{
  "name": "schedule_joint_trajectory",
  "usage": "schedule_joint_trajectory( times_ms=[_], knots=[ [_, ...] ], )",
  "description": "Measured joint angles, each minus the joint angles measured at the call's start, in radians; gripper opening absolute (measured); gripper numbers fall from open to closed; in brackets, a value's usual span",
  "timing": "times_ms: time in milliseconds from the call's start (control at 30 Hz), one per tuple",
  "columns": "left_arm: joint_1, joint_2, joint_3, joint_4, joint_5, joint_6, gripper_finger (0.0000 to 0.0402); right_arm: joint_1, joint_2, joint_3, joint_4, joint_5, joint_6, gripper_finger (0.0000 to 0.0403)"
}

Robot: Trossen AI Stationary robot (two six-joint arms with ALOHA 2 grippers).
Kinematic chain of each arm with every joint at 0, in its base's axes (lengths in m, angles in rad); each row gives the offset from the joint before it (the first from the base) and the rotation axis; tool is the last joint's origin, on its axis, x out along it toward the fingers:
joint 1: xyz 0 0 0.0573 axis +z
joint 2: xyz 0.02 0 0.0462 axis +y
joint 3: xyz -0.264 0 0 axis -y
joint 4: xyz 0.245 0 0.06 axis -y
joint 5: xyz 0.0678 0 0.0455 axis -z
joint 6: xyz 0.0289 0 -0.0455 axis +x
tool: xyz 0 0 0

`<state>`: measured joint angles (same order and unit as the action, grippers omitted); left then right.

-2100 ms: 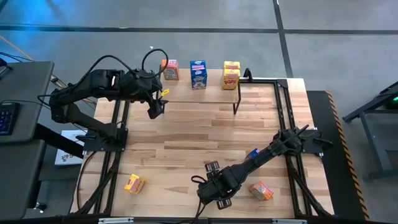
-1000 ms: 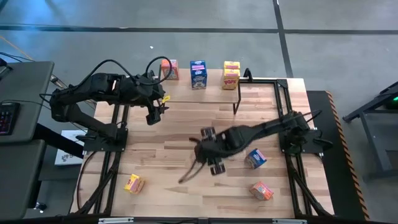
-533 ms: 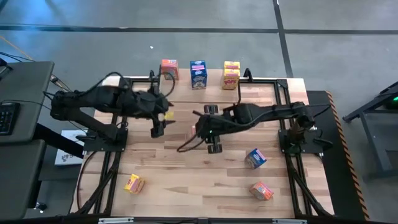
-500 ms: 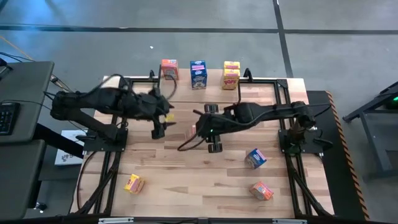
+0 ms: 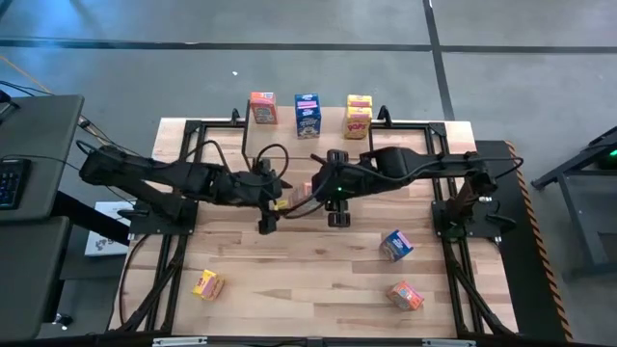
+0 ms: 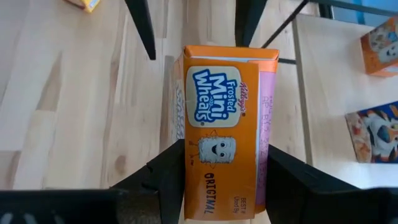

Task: Stack cereal on shelf
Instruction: Put the left orange cereal box on the shelf aligned with the other orange cereal box

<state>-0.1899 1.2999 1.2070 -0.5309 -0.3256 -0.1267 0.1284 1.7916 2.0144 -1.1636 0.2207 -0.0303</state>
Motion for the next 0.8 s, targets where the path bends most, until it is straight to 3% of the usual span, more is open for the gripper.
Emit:
schedule_joint_trajectory(
  times_ms=[467, 800],
  knots=[
    [0.008, 0.063, -0.003, 0.082, 0.002, 0.058, 0.0291, 0.003, 0.001, 0.0, 0.04, -0.037, 0.005, 0.0167],
    [0.008, 0.062, -0.002, 0.09, 0.045, 0.069, 0.0231, 0.002, 0.001, 0.0, 0.039, -0.043, 0.004, 0.0167]
  ],
)
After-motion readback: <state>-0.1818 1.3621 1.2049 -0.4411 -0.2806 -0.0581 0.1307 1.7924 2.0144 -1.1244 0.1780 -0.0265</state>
